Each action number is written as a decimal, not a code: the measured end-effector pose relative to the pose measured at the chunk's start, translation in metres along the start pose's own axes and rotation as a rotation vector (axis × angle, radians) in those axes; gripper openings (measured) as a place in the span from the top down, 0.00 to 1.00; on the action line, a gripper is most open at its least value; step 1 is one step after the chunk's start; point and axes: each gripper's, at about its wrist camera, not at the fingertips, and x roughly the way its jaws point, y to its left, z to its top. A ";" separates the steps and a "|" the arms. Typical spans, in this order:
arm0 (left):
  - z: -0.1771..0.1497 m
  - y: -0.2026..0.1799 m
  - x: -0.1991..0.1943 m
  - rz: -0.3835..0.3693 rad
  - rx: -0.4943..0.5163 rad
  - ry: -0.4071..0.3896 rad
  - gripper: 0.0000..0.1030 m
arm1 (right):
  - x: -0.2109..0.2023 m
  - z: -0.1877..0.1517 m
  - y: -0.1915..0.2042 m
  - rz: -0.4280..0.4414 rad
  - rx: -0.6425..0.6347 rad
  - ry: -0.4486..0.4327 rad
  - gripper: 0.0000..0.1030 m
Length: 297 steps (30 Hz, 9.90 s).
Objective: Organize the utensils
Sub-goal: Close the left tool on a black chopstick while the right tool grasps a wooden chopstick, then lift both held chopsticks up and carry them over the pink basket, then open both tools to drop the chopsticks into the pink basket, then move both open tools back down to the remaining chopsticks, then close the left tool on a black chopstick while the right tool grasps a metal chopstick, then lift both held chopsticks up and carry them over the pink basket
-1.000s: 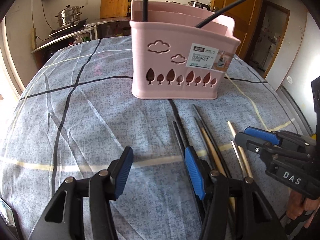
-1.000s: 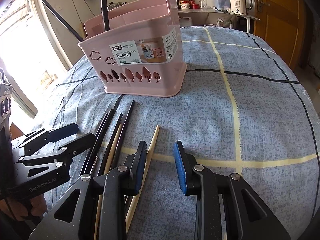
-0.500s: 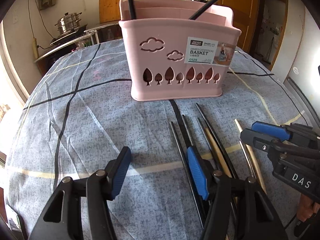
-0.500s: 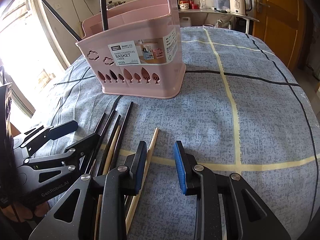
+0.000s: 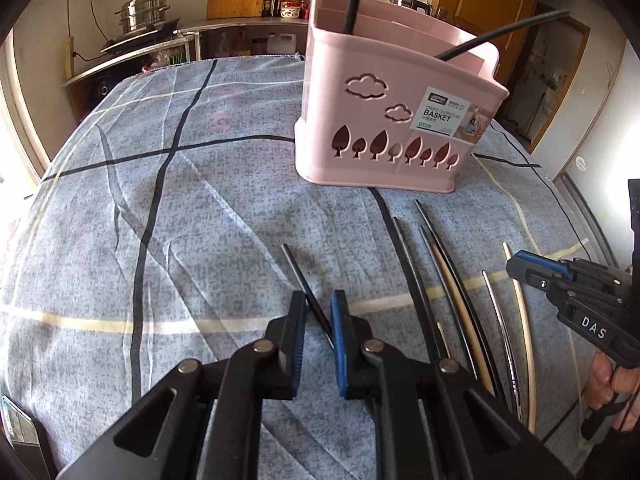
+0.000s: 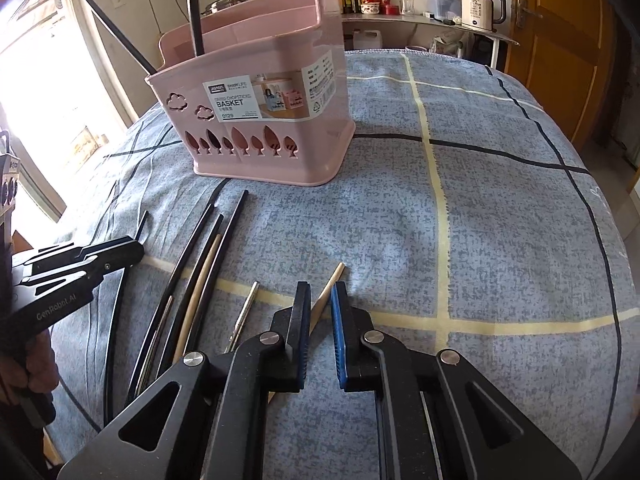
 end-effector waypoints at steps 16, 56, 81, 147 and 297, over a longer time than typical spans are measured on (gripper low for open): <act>0.022 -0.008 0.012 -0.007 -0.034 0.026 0.91 | 0.005 0.012 0.006 -0.034 0.028 0.020 0.96; 0.056 -0.022 -0.162 -0.163 0.044 -0.358 0.95 | -0.156 0.034 0.009 0.054 0.003 -0.403 0.96; 0.034 -0.030 -0.180 -0.162 0.099 -0.332 0.95 | -0.187 -0.005 0.012 0.013 -0.058 -0.381 0.96; 0.183 0.019 -0.108 -0.160 0.019 -0.322 0.90 | -0.078 0.154 0.051 0.135 -0.043 -0.399 0.80; 0.070 -0.035 -0.159 -0.163 0.142 -0.333 0.95 | -0.149 0.034 0.011 0.029 -0.020 -0.381 0.97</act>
